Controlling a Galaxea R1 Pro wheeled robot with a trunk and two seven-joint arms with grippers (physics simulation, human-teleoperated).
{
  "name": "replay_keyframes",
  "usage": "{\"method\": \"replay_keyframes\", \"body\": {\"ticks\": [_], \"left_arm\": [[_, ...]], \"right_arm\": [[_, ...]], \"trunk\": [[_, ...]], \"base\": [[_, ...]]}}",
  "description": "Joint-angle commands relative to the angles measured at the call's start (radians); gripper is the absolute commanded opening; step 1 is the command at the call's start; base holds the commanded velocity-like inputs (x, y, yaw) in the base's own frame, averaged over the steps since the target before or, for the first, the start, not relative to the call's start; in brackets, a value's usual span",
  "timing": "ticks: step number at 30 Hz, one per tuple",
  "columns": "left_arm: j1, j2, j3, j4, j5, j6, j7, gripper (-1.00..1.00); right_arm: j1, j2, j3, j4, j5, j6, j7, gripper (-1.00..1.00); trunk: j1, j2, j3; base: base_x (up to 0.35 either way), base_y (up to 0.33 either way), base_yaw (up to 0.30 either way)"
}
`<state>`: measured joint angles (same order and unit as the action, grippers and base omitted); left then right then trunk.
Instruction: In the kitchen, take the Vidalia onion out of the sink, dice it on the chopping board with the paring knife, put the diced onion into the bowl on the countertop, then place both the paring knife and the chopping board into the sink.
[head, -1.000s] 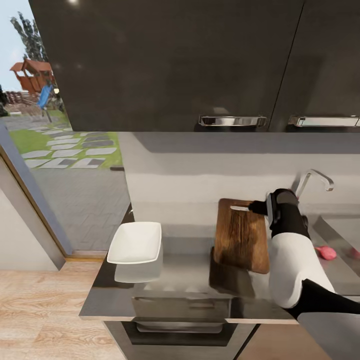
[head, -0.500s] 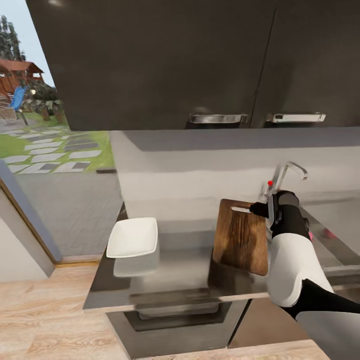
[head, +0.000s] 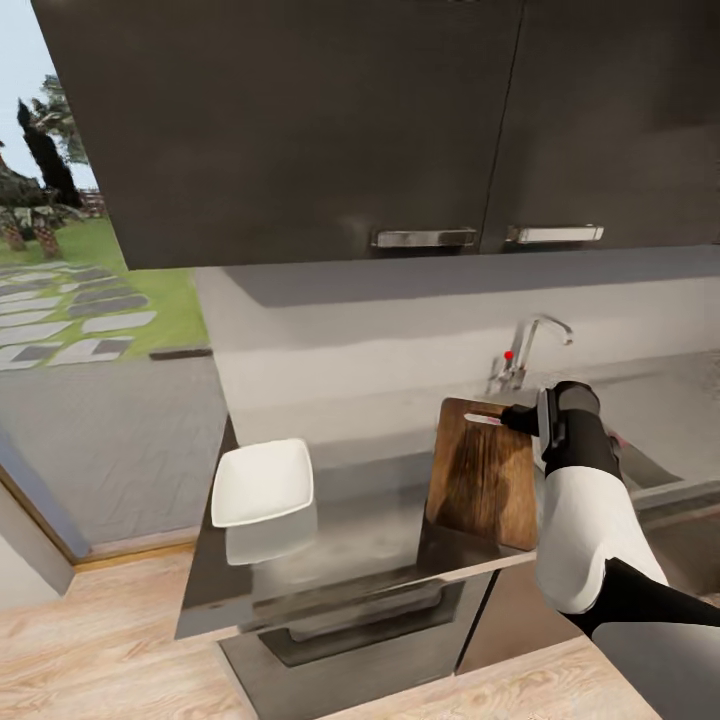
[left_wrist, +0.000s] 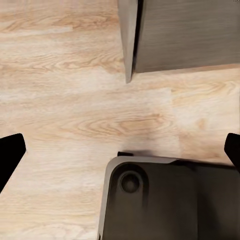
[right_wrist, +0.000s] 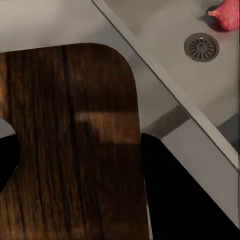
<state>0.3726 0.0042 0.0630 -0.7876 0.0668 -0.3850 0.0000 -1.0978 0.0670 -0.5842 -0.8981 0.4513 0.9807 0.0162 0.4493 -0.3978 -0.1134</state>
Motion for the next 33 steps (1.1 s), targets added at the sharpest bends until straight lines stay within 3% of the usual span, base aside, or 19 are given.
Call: {"method": "replay_keyframes", "body": {"ticks": [1, 12, 24, 25, 26, 28, 30, 31, 33], "left_arm": [[0.0, 0.0, -0.002, -0.001, 0.007, -0.002, 0.0, 1.0], [0.0, 0.0, -0.002, -0.001, 0.007, -0.002, 0.0, 1.0], [0.0, -0.01, -0.002, -0.002, 0.007, -0.002, 0.0, 1.0], [0.0, -0.011, -0.002, -0.002, 0.007, -0.002, -0.001, 1.0], [0.0, -0.011, -0.002, -0.002, 0.007, -0.002, -0.001, 1.0], [0.0, -0.012, -0.003, -0.001, 0.007, -0.002, -0.001, 1.0], [0.0, -0.012, -0.003, -0.001, 0.007, -0.002, -0.001, 1.0], [0.0, -0.012, -0.003, -0.001, 0.007, -0.002, -0.001, 1.0], [0.0, -0.012, -0.003, -0.001, 0.007, -0.002, -0.002, 1.0]], "right_arm": [[-0.002, 0.002, -0.004, -0.001, 0.0, 0.003, -0.002, -1.0], [-0.002, 0.003, -0.003, 0.0, 0.001, 0.001, -0.002, -1.0], [-0.002, 0.006, -0.003, 0.005, -0.001, -0.018, -0.022, -1.0], [-0.002, 0.008, -0.003, 0.006, -0.001, -0.019, -0.045, -1.0], [-0.004, 0.027, -0.003, 0.007, -0.011, -0.024, -0.147, -1.0], [-0.017, 0.054, -0.003, 0.007, -0.049, -0.04, -0.264, -1.0], [-0.052, 0.086, -0.003, 0.013, -0.164, -0.099, -0.442, -1.0], [-0.059, 0.093, -0.003, 0.015, -0.198, -0.113, -0.489, -1.0], [-0.077, 0.107, -0.002, 0.028, -0.343, -0.159, -0.676, -1.0]], "trunk": [[0.001, -0.002, -0.001], [0.001, -0.002, 0.006], [0.001, -0.002, 0.009], [0.001, -0.002, 0.009], [0.001, -0.002, 0.009], [0.001, -0.002, 0.009], [0.001, -0.002, 0.009], [0.001, -0.002, 0.009], [0.001, -0.002, 0.009]], "base": [[0.0, 0.295, -0.275], [0.0, 0.273, -0.275], [0.0, 0.023, -0.133], [0.0, 0.001, -0.006], [0.0, 0.0, -0.002], [0.0, 0.0, -0.001], [0.0, 0.0, 0.0], [0.0, 0.0, 0.0], [0.0, 0.0, 0.0]]}}
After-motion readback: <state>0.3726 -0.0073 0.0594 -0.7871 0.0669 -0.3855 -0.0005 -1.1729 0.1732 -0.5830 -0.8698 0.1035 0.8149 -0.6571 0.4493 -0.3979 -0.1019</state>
